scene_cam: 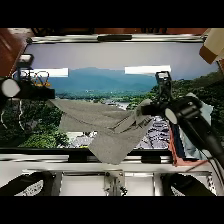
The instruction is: Fold the shirts.
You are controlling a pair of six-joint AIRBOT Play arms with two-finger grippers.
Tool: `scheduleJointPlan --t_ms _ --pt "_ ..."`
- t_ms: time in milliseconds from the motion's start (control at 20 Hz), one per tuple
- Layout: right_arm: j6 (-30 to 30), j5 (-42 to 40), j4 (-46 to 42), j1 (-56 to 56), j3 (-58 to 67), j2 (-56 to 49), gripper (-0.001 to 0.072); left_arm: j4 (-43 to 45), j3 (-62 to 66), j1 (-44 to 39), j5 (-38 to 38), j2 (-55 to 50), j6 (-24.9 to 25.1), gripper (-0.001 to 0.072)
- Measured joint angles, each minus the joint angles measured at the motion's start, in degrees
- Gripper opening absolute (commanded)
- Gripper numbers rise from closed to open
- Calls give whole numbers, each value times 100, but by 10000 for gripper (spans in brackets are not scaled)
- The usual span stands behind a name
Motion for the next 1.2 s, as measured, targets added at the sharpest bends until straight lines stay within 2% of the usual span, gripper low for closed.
scheduleJointPlan --t_ms 50,100,150,200,250,350,400,450,600,650,750,800,950,1200 --pt "166 -240 9 0 -68 -221 65 -31 33 0 76 -348 -42 64" --pt "282 -382 35 0 -114 -391 65 -81 79 0 107 -645 -59 224" --pt "374 -529 70 -2 -149 -551 65 -166 136 2 83 -905 -55 490" --pt "442 -597 109 -2 -173 -654 66 -256 216 2 35 -1126 -9 647" --pt "494 -669 131 -2 -190 -737 65 -341 315 4 -74 -1287 50 645" --pt "564 -717 164 -2 -212 -822 66 -455 577 42 -352 -1451 245 585" --pt "575 -710 170 -2 -219 -844 65 -463 761 96 -577 -1473 415 578" --pt "579 -638 179 -2 -223 -859 65 -514 916 186 -800 -1456 568 532" --pt "520 -337 199 -2 -234 -883 65 -804 1034 769 -1432 -1134 927 507" --pt "461 -225 201 -2 -234 -890 65 -927 898 1032 -1626 -988 1012 445" --pt "348 -79 203 -2 -234 -892 65 -1108 321 1646 -1945 -632 1185 449" --pt "295 -37 216 -2 -234 -894 65 -1217 -46 1930 -2009 -468 1241 482" --pt "208 24 247 -2 -234 -896 65 -1838 -1093 2529 -1919 -166 1425 483" --pt "142 74 317 -2 -234 -896 65 -2953 -2312 2752 -949 -118 1672 484"
